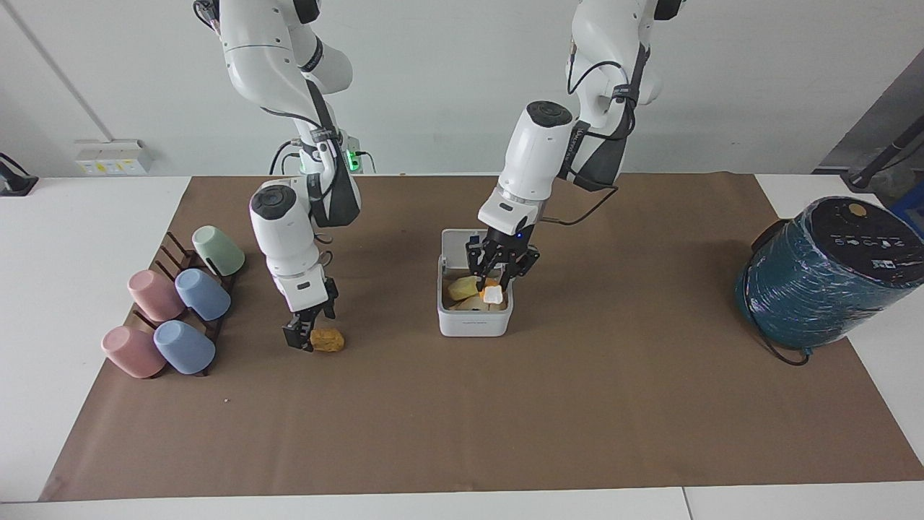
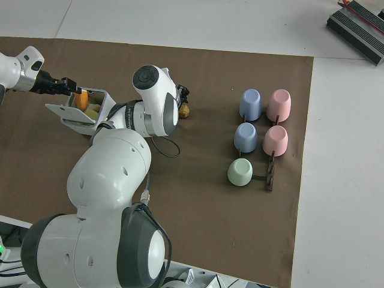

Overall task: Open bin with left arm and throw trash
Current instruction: 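Carry the carrot to the bin while the right gripper grasps the roll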

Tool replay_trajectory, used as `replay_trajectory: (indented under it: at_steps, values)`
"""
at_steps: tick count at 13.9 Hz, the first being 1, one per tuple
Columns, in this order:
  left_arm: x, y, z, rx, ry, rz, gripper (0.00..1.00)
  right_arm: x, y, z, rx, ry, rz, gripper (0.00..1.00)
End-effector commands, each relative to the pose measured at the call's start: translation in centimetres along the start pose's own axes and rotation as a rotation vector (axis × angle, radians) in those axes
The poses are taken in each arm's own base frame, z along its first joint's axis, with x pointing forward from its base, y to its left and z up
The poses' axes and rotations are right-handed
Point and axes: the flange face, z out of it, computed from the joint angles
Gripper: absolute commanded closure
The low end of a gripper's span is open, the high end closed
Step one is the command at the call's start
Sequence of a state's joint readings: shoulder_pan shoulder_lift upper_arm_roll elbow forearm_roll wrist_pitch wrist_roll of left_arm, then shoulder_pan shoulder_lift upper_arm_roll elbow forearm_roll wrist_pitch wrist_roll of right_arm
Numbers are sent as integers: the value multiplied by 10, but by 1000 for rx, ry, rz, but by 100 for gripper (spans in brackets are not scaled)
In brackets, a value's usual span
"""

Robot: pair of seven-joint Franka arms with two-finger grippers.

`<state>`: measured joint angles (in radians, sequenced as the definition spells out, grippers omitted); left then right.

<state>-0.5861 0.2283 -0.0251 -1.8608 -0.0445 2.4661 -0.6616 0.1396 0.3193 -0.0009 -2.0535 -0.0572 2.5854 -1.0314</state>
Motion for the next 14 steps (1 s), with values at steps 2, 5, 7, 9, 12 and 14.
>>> replay_trajectory:
  at_steps: [2, 5, 7, 9, 12, 14]
  values:
    - [2, 5, -9, 9, -28, -5, 0, 0, 1, 11, -23, 26, -13, 29]
    - [11, -3, -37, 53, -68, -13, 0, 5, 1, 11, -13, 43, 40, 97]
    - [22, -27, -53, 82, -90, 21, 0, 26, 3, -9, 49, 64, 205, 100]
    - [29, -51, -75, 105, -117, 70, 0, 39, 14, -53, 101, 32, 390, 100]
    - [42, -102, -115, 137, -166, 160, 0, 72, 16, -111, 136, 11, 608, 100]
    - [46, -131, -140, 146, -179, 195, 0, 111, 6, -142, 160, -7, 723, 100]
